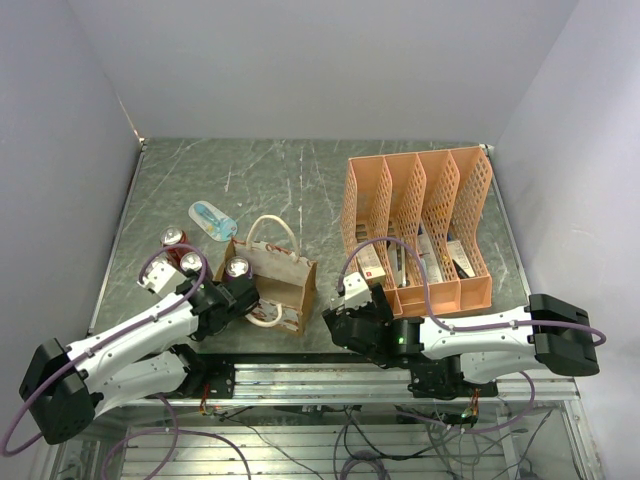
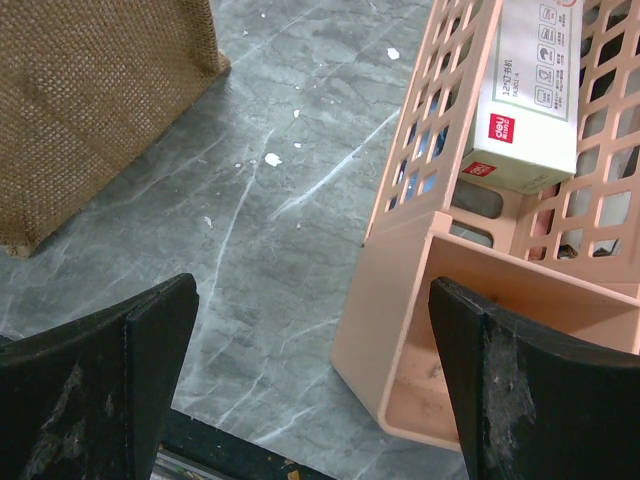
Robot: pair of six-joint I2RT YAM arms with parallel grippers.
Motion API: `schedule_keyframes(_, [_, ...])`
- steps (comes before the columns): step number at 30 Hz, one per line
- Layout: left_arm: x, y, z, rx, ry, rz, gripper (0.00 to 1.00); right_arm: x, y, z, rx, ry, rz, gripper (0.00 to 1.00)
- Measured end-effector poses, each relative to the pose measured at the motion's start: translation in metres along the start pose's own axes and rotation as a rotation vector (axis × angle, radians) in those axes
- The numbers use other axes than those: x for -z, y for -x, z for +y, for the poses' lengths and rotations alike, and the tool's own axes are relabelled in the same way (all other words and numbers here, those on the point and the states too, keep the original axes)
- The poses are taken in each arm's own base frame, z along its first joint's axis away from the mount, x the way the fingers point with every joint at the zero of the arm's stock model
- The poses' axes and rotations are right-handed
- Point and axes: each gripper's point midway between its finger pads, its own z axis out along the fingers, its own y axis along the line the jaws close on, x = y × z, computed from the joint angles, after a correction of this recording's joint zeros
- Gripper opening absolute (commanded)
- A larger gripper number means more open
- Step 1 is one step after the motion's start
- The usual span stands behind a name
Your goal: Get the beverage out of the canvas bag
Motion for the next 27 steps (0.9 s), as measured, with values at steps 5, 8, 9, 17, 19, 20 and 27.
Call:
schedule_keyframes(5, [-0.003, -0.004, 0.000, 0.016, -0.010, 0.003, 0.21, 0.001, 0.000, 0.001, 0.001, 0.003, -0.001, 1.00])
schedule_keyframes(8, [-0.005, -0.006, 0.001, 0.025, -0.014, 0.005, 0.23, 0.001, 0.000, 0.001, 0.002, 0.004, -0.001, 1.00])
schedule_keyframes(9, [-0.005, -0.006, 0.002, 0.028, -0.015, 0.005, 0.24, 0.001, 0.000, 0.001, 0.002, 0.004, 0.000, 1.00])
schedule_keyframes(17, [-0.008, -0.009, 0.001, 0.049, -0.013, 0.006, 0.30, 0.001, 0.000, 0.001, 0.003, 0.001, -0.001, 1.00])
schedule_keyframes(19, [-0.008, -0.010, 0.001, 0.053, -0.013, 0.007, 0.33, 0.001, 0.000, 0.000, 0.003, -0.001, -0.002, 1.00])
schedule_keyframes(20, [-0.009, -0.011, 0.001, 0.055, -0.014, 0.007, 0.35, 0.001, 0.000, 0.000, 0.003, -0.001, -0.002, 1.00])
schedule_keyframes(27, [-0.012, -0.015, 0.002, 0.069, -0.014, 0.013, 0.53, 0.001, 0.000, 0.000, 0.003, -0.003, -0.003, 1.00])
